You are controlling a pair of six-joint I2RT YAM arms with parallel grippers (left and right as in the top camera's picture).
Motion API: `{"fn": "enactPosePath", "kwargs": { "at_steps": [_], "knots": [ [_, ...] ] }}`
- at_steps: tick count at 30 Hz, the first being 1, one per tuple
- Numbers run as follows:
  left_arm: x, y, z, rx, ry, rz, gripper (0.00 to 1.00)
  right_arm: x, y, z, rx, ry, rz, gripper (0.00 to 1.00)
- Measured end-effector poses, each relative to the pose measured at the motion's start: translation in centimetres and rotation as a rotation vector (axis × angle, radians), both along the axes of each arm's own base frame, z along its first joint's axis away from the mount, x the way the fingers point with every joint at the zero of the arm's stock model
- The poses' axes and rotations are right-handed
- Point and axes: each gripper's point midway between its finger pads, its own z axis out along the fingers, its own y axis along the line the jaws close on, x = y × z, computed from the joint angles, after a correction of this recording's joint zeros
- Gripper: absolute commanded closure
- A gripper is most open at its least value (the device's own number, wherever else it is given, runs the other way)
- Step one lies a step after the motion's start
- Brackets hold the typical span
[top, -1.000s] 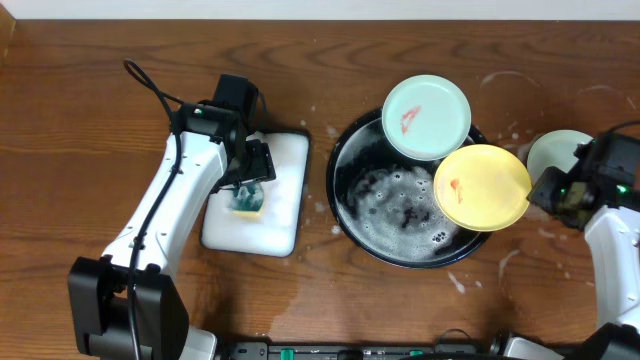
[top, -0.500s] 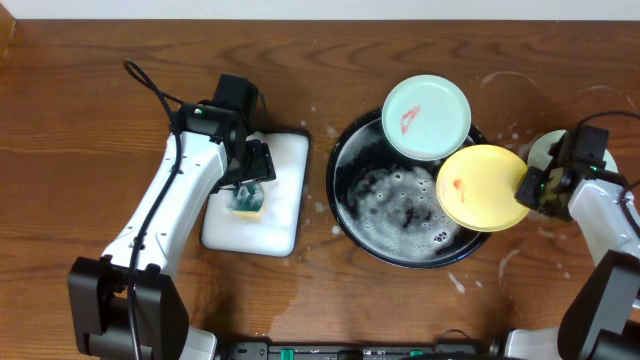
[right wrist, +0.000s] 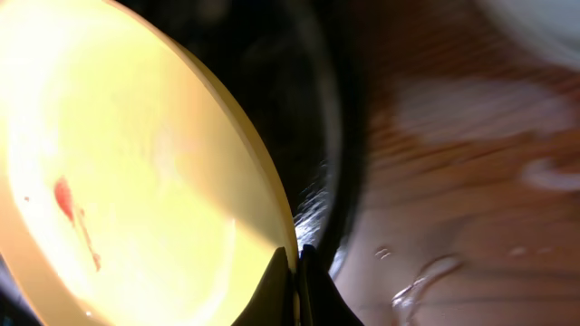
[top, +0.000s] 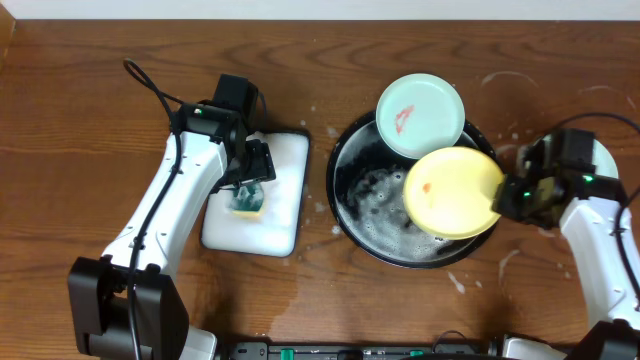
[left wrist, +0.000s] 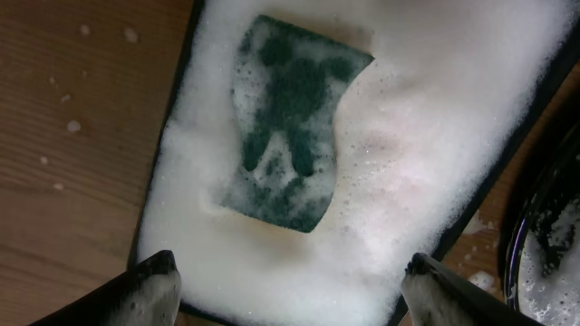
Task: Clean dirty plates on tray and stack at the side
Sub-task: 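Grasp the yellow plate rim with the right gripper and pull it down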
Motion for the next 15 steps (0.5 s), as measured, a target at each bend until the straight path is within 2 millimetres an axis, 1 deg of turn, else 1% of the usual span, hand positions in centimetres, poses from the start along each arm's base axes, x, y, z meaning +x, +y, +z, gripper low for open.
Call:
{"fn": "enactPosePath", "kwargs": {
  "at_steps": [4,5,6,7,9,11,13,15],
  "knots": [
    [0.0,0.0,0.0,0.0,0.0,0.0,0.19,-0.1,3.2,-0.7,0.022,0.015,0.061,0.99],
    [0.0,0.0,0.0,0.0,0.0,0.0,0.19,-0.1,4.1,-1.2,0.028,0.017,0.064,0.82],
    [0.0,0.0,0.0,0.0,0.0,0.0,0.19,-0.3,5.0,-1.9,0.035,0.03,0.065,0.79],
    [0.0,0.0,0.0,0.0,0.0,0.0,0.19,-0.2,5.4,-2.6,0.037,0.031,0.052,0.78],
    [0.0,0.0,0.0,0.0,0.0,0.0,0.19,-0.1,5.9,-3.7,0.028,0.031,0.049,0.74],
    [0.0,0.0,0.0,0.0,0.0,0.0,0.19,-0.3,6.4,-4.6,0.015,0.048,0.084,0.73],
    [0.0,0.0,0.0,0.0,-0.001,0.0,0.19,-1.0,6.6,-4.6,0.0,0.077,0.137,0.7],
    [0.0,0.0,0.0,0.0,0.0,0.0,0.19,-2.3,6.6,-3.8,-0.019,0.14,0.2,0.64]
  ]
}}
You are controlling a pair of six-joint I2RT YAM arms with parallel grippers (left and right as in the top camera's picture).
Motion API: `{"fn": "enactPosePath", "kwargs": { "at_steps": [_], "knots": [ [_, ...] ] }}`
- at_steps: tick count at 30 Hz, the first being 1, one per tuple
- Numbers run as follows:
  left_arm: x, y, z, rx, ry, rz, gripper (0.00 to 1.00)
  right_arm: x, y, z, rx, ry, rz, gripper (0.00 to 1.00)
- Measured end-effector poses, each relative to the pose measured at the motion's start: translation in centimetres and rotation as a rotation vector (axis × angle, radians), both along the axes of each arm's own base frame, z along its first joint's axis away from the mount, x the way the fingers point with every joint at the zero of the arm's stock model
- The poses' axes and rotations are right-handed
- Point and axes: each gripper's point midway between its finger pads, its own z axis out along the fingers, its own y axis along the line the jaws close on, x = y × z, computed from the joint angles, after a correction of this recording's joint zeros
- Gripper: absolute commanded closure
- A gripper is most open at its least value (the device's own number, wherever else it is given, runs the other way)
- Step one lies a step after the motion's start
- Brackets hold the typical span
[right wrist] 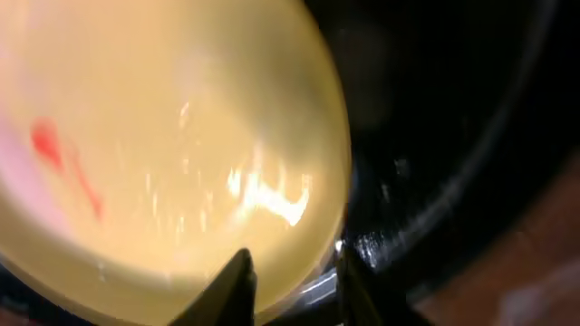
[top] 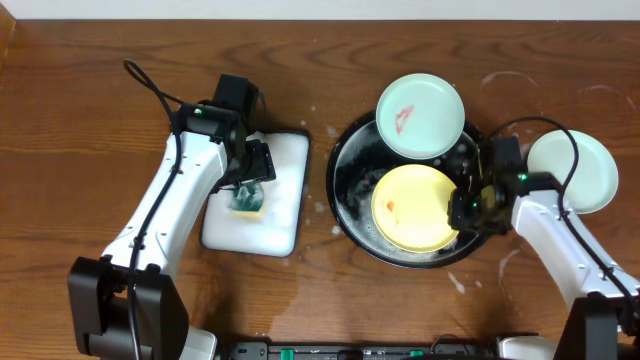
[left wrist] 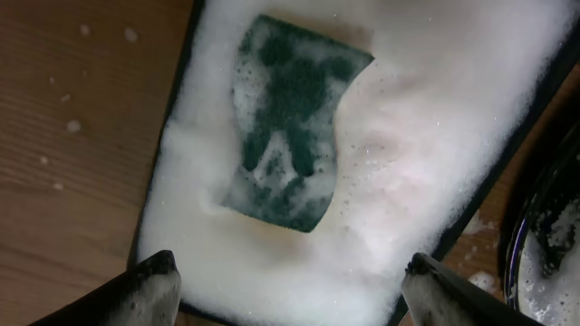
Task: Clean dirty plates on tray and stack at the side
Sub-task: 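Grasp the yellow plate rim with the right gripper and pull it down, then grasp the green sponge in the foam tray with the left gripper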
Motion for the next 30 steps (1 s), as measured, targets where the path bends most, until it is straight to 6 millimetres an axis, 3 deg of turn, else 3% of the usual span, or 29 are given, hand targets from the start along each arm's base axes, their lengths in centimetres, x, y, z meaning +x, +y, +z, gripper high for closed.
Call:
{"fn": "enactPosePath", "kwargs": {
  "at_steps": [3,7,10,13,18,22,27,30],
  "knots": [
    [0.0,0.0,0.0,0.0,0.0,0.0,0.19,0.3,0.2,2.8,-0.014,0.014,0.074,0.58],
    [0.0,0.0,0.0,0.0,0.0,0.0,0.19,3.3,0.7,6.6,-0.021,-0.096,0.131,0.56],
    [0.0,0.0,0.0,0.0,0.0,0.0,0.19,4.5,0.4,6.8,-0.023,-0.147,0.134,0.52],
    [0.0,0.0,0.0,0.0,0.0,0.0,0.19,5.1,-0.9,5.7,-0.027,-0.164,0.099,0.51],
    [0.0,0.0,0.0,0.0,0.0,0.0,0.19,4.5,-3.5,1.1,-0.013,-0.075,0.016,0.59],
    [0.0,0.0,0.0,0.0,0.0,0.0,0.19,3.9,-2.9,-2.2,0.047,-0.003,0.044,0.69],
    [0.0,0.0,0.0,0.0,0.0,0.0,0.19,3.9,-2.2,-4.1,0.081,0.035,0.068,0.95],
    [0.0,0.0,0.0,0.0,0.0,0.0,0.19,4.3,-2.0,-4.3,0.096,0.028,0.069,0.99]
  ]
}}
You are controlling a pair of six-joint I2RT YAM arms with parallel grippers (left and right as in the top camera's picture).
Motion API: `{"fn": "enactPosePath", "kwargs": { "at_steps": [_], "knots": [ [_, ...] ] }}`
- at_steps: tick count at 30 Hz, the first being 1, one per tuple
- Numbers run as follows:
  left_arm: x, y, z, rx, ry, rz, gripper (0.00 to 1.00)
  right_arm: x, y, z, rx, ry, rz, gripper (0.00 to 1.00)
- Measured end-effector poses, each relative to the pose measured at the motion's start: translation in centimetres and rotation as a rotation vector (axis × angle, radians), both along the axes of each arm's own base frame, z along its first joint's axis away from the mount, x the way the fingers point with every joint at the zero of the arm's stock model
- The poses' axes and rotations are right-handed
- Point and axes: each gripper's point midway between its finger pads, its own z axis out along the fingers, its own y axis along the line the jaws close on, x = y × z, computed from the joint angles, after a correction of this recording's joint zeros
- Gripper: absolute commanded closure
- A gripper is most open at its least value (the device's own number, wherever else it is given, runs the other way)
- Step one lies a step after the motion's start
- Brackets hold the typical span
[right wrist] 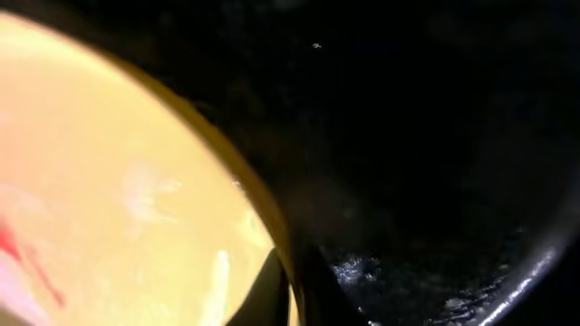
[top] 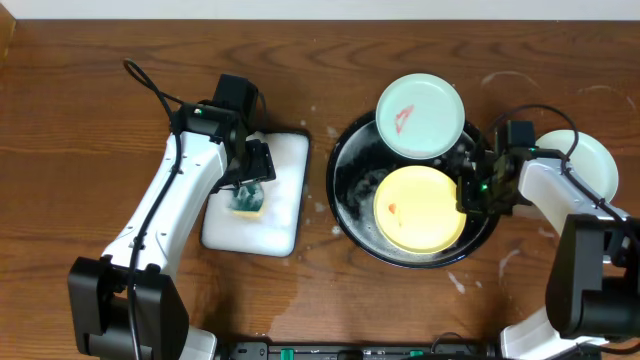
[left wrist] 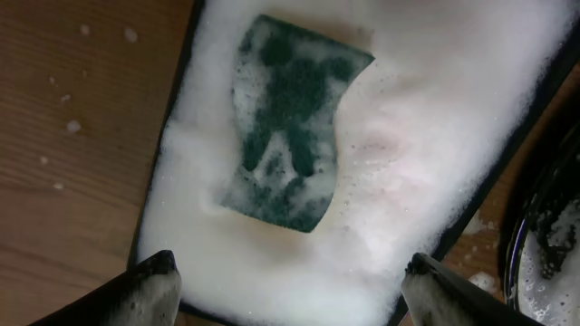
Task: Clean dirty plates on tray and stack at the side
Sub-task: 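Grasp the green sponge in the foam tray with the left gripper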
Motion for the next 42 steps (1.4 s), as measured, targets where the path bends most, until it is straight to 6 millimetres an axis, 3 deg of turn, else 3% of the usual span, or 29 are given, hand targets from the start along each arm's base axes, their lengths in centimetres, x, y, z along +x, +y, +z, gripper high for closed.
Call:
{"fn": "enactPosePath", "kwargs": {
  "at_steps": [14,21,25,28,30,33,40,42],
  "knots": [
    [-0.9,-0.4,-0.1,-0.024,0.04,-0.004,0.2,-1.0,0.6,0.1,0.023,0.047,-0.013,0.99],
    [1.1,0.7,-0.2,0.047,-0.052,0.003,0.21,-1.0,0.6,0.1,0.025,0.053,-0.037,0.99],
    [2.0,1.3,-2.4,0.081,-0.089,0.001,0.25,-1.0,0.6,0.1,0.025,0.053,-0.04,0.99],
    [2.3,1.4,-5.2,0.1,-0.081,-0.019,0.46,-1.0,0.6,0.1,0.025,0.053,-0.04,0.99],
    [1.8,1.6,-7.4,0.113,-0.049,-0.038,0.5,-1.0,0.6,0.1,0.025,0.053,-0.04,0.99],
    [1.4,1.7,-9.6,0.125,-0.011,-0.052,0.66,-1.0,0.6,0.1,0.025,0.053,-0.041,0.99],
    [3.1,1.2,-10.7,0.115,-0.061,-0.064,0.65,-1.0,0.6,0.1,0.025,0.054,-0.041,0.99],
    [3.2,1.1,-11.2,0.113,-0.056,-0.066,0.6,-1.0,0.6,0.1,0.025,0.054,-0.041,0.99]
  ]
}}
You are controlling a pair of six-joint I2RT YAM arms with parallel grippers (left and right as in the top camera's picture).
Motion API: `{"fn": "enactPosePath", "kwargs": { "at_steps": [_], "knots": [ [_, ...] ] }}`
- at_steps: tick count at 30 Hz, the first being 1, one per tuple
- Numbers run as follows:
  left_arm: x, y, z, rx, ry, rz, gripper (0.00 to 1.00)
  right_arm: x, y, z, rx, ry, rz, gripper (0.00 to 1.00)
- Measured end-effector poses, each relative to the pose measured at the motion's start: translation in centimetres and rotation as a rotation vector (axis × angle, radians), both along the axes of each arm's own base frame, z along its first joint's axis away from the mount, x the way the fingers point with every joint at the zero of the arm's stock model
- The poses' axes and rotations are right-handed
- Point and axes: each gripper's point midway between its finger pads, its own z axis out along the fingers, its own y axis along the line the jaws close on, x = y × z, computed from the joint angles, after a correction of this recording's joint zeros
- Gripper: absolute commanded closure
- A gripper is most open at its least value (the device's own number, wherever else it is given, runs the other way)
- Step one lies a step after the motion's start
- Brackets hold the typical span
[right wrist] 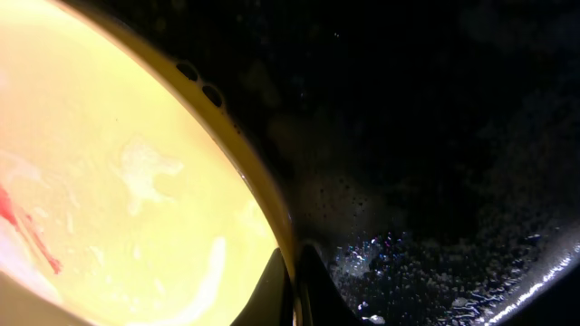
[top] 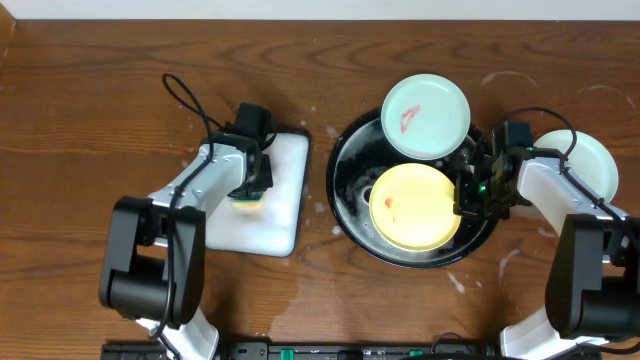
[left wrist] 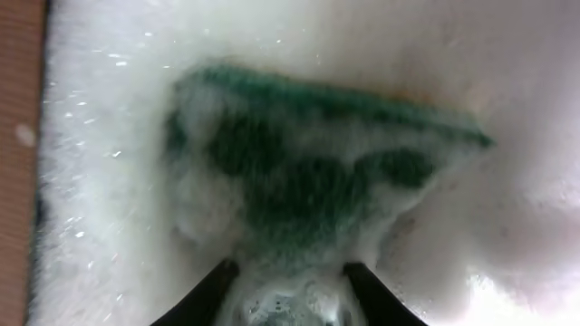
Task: Clean dirty plates on tray and stack at the side
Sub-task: 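Grasp the green sponge in the foam tray with the left gripper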
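A yellow plate (top: 415, 207) with a red smear lies in the black round tray (top: 345, 190) among suds. My right gripper (right wrist: 292, 263) is shut on its right rim (right wrist: 263, 195). A mint plate (top: 426, 103) with a red stain rests on the tray's far edge. My left gripper (left wrist: 288, 272) is down in the foam, and its fingers (left wrist: 217, 276) are closed against the near end of the green sponge (left wrist: 308, 172).
The sponge lies in a white foam-filled dish (top: 285, 215) left of the black tray. A mint plate with no stain (top: 592, 160) sits on the table at the far right. Water spots mark the wood round the tray.
My left gripper was wide open high above the sponge; now it is low in the foam with its fingers closed on the sponge's end. My right gripper still holds the yellow plate's rim.
My right gripper first held the yellow plate tilted over the tray's right side. Then the plate lay flat in the tray with the fingers apart at its rim, and then they were shut on the rim. My left gripper hung open over the sponge until now.
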Motion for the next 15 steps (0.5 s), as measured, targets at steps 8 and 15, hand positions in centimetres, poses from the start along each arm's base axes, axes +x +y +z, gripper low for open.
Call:
{"fn": "enactPosePath", "kwargs": {
  "at_steps": [8,15],
  "knots": [
    [-0.06,0.13,-0.21,-0.008,0.009,0.009,0.71,0.0,0.0,0.0,0.0,0.0,0.0,0.99],
    [-0.01,-0.22,-0.17,-0.02,0.011,-0.005,0.93,-0.01,0.0,0.0,0.0,0.0,0.0,0.99]
  ]
}}
